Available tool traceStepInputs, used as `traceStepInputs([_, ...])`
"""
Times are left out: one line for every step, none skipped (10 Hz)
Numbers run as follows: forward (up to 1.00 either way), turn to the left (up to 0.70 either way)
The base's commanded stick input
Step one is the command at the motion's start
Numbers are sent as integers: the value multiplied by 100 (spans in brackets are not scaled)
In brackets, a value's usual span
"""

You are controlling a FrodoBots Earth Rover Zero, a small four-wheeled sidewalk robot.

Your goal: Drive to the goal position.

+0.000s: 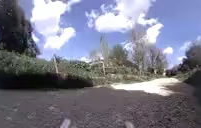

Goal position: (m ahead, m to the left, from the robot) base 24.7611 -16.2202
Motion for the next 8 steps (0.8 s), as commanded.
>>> traceStepInputs([63, -32])
traceStepInputs([63, -31])
traceStepInputs([63, -31])
traceStepInputs([63, -31])
traceStepInputs([62, -31])
traceStepInputs([61, -26])
traceStepInputs([61, -19])
traceStepInputs([61, 0])
